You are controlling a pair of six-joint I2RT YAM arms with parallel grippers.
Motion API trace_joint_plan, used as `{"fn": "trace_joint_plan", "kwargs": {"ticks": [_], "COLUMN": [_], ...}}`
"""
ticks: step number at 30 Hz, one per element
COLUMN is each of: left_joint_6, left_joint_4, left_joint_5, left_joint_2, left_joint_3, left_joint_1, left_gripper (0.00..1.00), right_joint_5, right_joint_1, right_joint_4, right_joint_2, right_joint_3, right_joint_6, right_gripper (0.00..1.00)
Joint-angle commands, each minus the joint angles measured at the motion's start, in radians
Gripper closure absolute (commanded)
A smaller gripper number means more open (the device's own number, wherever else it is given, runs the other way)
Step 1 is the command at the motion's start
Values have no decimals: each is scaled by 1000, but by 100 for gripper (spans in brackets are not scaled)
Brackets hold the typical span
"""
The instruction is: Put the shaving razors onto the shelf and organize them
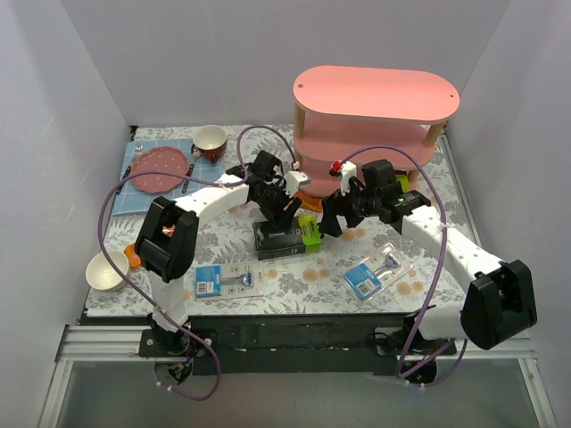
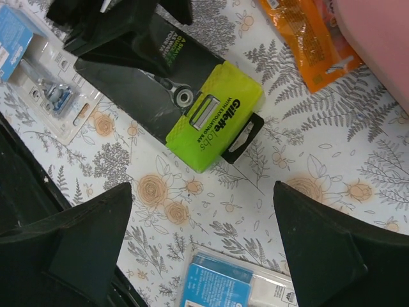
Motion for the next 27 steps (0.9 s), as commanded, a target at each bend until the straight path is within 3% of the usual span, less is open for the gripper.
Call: {"fn": "trace_joint_plan", "kwargs": {"ticks": [1, 5, 8, 11, 12, 15, 16, 21, 27], "left_joint_6": [-115, -276, -385, -489, -533, -609, -642, -710, -848], "left_joint_4": [190, 257, 268, 329, 340, 420, 476, 561, 690], "left_joint_5": [-125, -171, -3, 164, 187, 284, 309, 242, 52], "left_joint_2": [-206, -535, -758, -869, -889, -877, -874, -782, -650], "left_joint_3": [-84, -239, -419, -617, -656, -793, -822, -927, -933], "left_joint_1": [3, 1, -2, -14, -18, -34, -41, -92, -92], "left_gripper": [42, 31, 31, 43, 57, 83, 100, 100, 100], "right_joint_5": [21, -5, -2, 11, 25, 37, 39, 38, -80], "right_joint_1": [-31, -31, -18, 14, 21, 33, 34, 38, 41], "right_joint_4": [19, 46, 77, 71, 66, 57, 53, 51, 89], "right_joint_2": [2, 86, 175, 270, 293, 390, 430, 490, 495], "right_joint_3": [-6, 30, 62, 128, 158, 229, 246, 293, 206], "right_joint_6": [-10, -14, -22, -62, -70, -74, -79, -114, -139], "right_gripper": [2, 2, 2, 2, 2, 2, 2, 2, 2]}}
